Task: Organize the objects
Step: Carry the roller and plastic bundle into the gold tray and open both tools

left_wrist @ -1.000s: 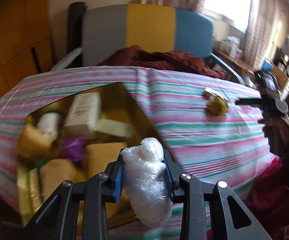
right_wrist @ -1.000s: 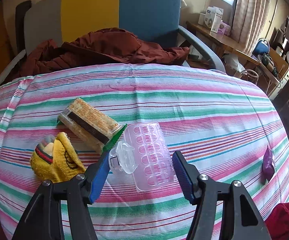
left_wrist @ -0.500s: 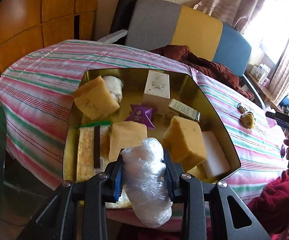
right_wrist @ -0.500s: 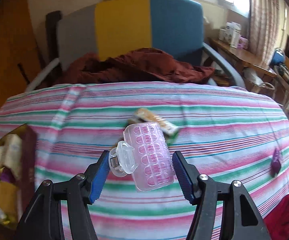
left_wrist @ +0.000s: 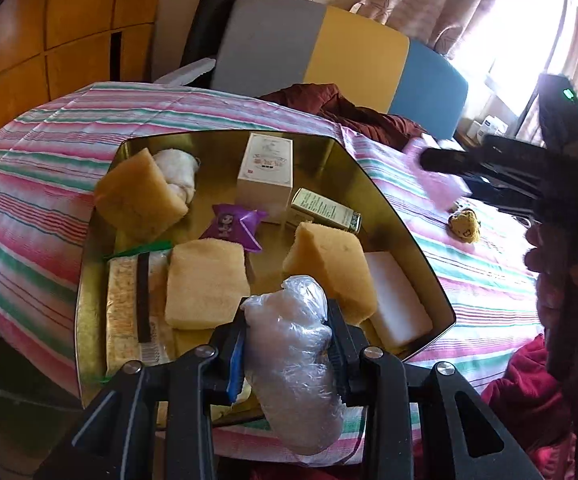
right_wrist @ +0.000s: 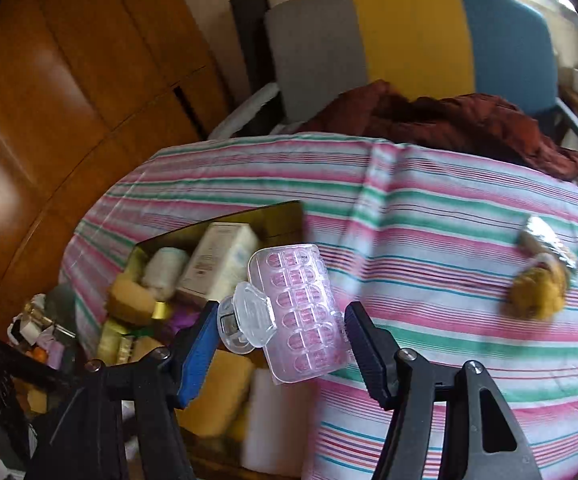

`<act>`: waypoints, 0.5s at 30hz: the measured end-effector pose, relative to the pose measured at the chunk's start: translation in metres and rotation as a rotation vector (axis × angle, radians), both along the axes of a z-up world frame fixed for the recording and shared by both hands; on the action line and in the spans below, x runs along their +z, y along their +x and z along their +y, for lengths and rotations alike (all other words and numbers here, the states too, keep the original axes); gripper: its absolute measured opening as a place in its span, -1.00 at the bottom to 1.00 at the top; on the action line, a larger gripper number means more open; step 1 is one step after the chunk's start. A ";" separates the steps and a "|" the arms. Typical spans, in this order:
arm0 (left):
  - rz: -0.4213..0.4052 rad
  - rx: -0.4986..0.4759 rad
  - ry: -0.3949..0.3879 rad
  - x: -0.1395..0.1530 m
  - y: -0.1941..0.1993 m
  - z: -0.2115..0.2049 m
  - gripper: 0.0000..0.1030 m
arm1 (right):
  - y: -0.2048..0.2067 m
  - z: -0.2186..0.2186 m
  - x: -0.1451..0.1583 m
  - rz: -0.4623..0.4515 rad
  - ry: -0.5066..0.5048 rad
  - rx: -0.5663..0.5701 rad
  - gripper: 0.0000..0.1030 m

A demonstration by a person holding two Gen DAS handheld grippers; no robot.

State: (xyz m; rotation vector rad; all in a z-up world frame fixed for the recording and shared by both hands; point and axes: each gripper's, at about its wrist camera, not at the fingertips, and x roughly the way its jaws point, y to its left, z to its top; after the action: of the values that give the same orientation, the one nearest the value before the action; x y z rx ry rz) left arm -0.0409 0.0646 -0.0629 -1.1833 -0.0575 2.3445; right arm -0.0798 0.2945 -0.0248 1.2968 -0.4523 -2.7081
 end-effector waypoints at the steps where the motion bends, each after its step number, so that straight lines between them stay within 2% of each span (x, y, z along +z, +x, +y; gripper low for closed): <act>1: 0.000 -0.003 0.001 0.000 -0.001 0.000 -0.33 | -0.004 -0.005 -0.001 -0.001 0.000 0.009 0.24; 8: -0.025 0.001 0.020 -0.006 -0.008 -0.003 -0.33 | -0.032 -0.032 -0.003 -0.012 0.023 0.041 0.24; 15: -0.032 -0.004 0.012 -0.011 -0.011 -0.001 -0.33 | -0.045 -0.034 -0.003 -0.019 0.038 0.025 0.24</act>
State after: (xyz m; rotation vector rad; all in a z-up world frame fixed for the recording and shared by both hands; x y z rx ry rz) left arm -0.0516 0.0638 -0.0735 -1.2146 -0.0808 2.3189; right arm -0.1250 0.2607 -0.0274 1.3294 -0.3855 -2.6994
